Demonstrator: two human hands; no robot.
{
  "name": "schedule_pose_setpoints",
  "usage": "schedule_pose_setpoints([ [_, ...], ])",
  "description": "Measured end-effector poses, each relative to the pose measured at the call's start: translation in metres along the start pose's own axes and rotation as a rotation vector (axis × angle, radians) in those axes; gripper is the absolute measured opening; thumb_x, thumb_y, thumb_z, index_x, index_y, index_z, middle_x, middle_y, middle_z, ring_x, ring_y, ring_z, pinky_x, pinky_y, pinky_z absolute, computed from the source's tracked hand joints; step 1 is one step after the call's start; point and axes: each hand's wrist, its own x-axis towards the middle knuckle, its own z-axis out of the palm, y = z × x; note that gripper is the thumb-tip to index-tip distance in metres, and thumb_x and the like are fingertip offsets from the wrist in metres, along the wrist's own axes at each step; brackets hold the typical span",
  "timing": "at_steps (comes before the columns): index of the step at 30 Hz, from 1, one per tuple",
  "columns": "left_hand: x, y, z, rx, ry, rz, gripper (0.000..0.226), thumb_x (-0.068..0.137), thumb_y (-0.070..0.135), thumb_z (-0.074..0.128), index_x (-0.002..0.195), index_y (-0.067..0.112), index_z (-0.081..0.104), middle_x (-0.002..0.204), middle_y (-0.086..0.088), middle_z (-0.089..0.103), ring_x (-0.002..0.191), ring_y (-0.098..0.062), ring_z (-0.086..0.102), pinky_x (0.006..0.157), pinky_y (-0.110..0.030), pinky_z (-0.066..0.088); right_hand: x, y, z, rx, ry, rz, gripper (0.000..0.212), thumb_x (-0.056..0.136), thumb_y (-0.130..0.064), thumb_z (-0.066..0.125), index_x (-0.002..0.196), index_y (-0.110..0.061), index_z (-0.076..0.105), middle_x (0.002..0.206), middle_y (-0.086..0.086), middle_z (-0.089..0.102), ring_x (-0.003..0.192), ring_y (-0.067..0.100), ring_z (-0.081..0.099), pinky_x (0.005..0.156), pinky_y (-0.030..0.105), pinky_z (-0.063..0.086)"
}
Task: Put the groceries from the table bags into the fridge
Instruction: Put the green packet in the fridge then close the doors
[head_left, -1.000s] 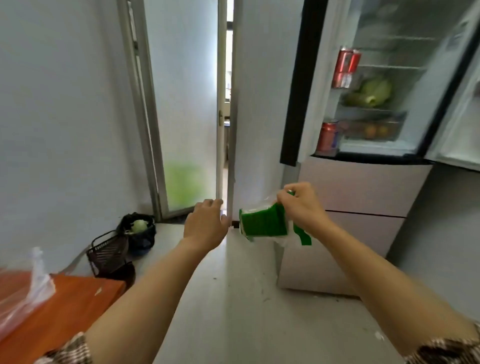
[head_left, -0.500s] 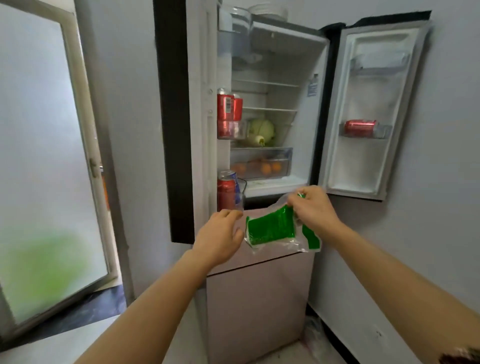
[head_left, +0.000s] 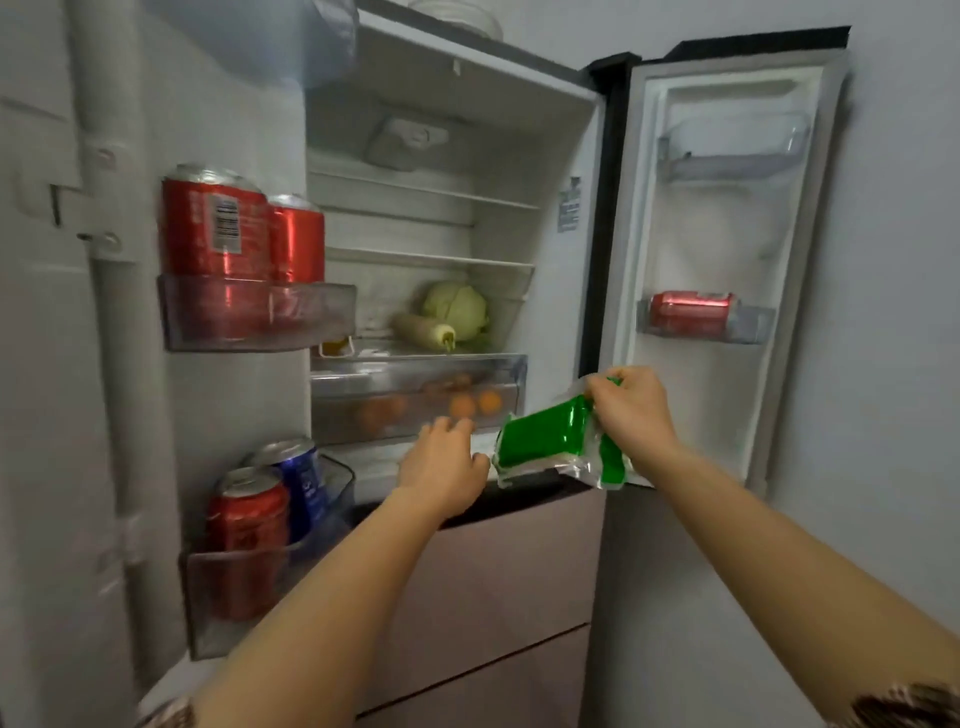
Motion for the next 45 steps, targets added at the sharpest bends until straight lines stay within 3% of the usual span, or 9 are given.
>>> schedule_pose_setpoints([
  [7,0.120,0.002,0.038,0.031,0.057,-0.103,0.043,0.093,0.031,0.045,0.133,0.016,0.044,0.140,-0.007,0.041,0.129,-0.027,0.036,0.095,-0.040,0.041,0.131,0.043,0.036,0.062,-0.043,0.003,0.034,0.080,-0.005,0.051,0.051,-0.014,0.037,0.050,0.005,0.032,0.049,0.019,0.036,0.051,0.031,0.029],
  [17,0.245,-0.048,0.057,0.126,0.122,-0.134,0.050,0.094,0.032,0.046,0.140,0.014,0.039,0.152,-0.012,0.029,0.139,-0.027,0.026,0.107,-0.038,0.033,0.260,0.070,0.112,0.294,0.107,0.083,0.035,0.084,-0.005,0.051,0.052,-0.014,0.040,0.052,0.004,0.037,0.049,0.018,0.038,0.048,0.026,0.029],
  [25,0.340,-0.111,0.082,0.223,0.181,-0.103,0.041,0.098,0.034,0.037,0.132,0.013,0.047,0.146,-0.013,0.039,0.137,-0.028,0.032,0.111,-0.035,0.026,0.352,0.096,0.204,0.363,0.234,0.194,0.038,0.090,-0.009,0.052,0.053,-0.015,0.043,0.059,0.002,0.045,0.058,0.021,0.046,0.059,0.029,0.037],
  [27,0.349,-0.123,0.090,0.235,0.194,-0.094,0.037,0.097,0.032,0.037,0.122,0.012,0.056,0.135,-0.015,0.052,0.125,-0.031,0.048,0.103,-0.037,0.040,0.365,0.104,0.225,0.390,0.269,0.237,0.035,0.090,-0.008,0.051,0.055,-0.011,0.043,0.061,0.005,0.046,0.063,0.024,0.047,0.061,0.032,0.037],
  [29,0.353,-0.132,0.102,0.304,0.224,-0.045,0.034,0.090,0.030,0.039,0.084,0.012,0.067,0.088,-0.014,0.068,0.080,-0.032,0.067,0.067,-0.036,0.055,0.372,0.112,0.245,0.431,0.297,0.285,0.026,0.088,-0.008,0.052,0.063,-0.006,0.050,0.069,0.012,0.053,0.068,0.026,0.052,0.064,0.037,0.042],
  [32,0.355,-0.141,0.113,0.365,0.333,-0.047,0.035,0.084,0.031,0.038,0.064,0.016,0.062,0.061,-0.009,0.063,0.056,-0.031,0.061,0.053,-0.031,0.049,0.372,0.127,0.275,0.461,0.316,0.296,0.027,0.088,-0.005,0.052,0.062,-0.006,0.051,0.070,0.013,0.056,0.068,0.025,0.052,0.065,0.039,0.044],
  [39,0.358,-0.142,0.115,0.417,0.301,-0.072,0.039,0.086,0.035,0.032,0.073,0.015,0.063,0.070,-0.010,0.066,0.064,-0.032,0.064,0.059,-0.033,0.048,0.371,0.148,0.305,0.313,0.115,0.161,0.043,0.089,-0.011,0.056,0.051,-0.015,0.037,0.053,0.004,0.041,0.060,0.023,0.041,0.058,0.036,0.034],
  [42,0.358,-0.133,0.110,0.380,0.316,-0.118,0.043,0.089,0.043,0.032,0.097,0.016,0.064,0.077,-0.011,0.070,0.071,-0.032,0.067,0.059,-0.032,0.049,0.378,0.144,0.304,0.222,-0.022,0.123,0.038,0.085,-0.013,0.061,0.054,-0.015,0.041,0.058,0.004,0.046,0.066,0.022,0.046,0.060,0.029,0.034],
  [45,0.365,-0.131,0.109,0.342,0.361,-0.128,0.043,0.097,0.048,0.032,0.123,0.019,0.049,0.102,-0.012,0.069,0.097,-0.032,0.064,0.073,-0.035,0.047,0.383,0.148,0.309,0.157,-0.196,0.150,0.029,0.080,-0.013,0.070,0.066,-0.017,0.046,0.078,0.008,0.056,0.079,0.021,0.053,0.070,0.031,0.043],
])
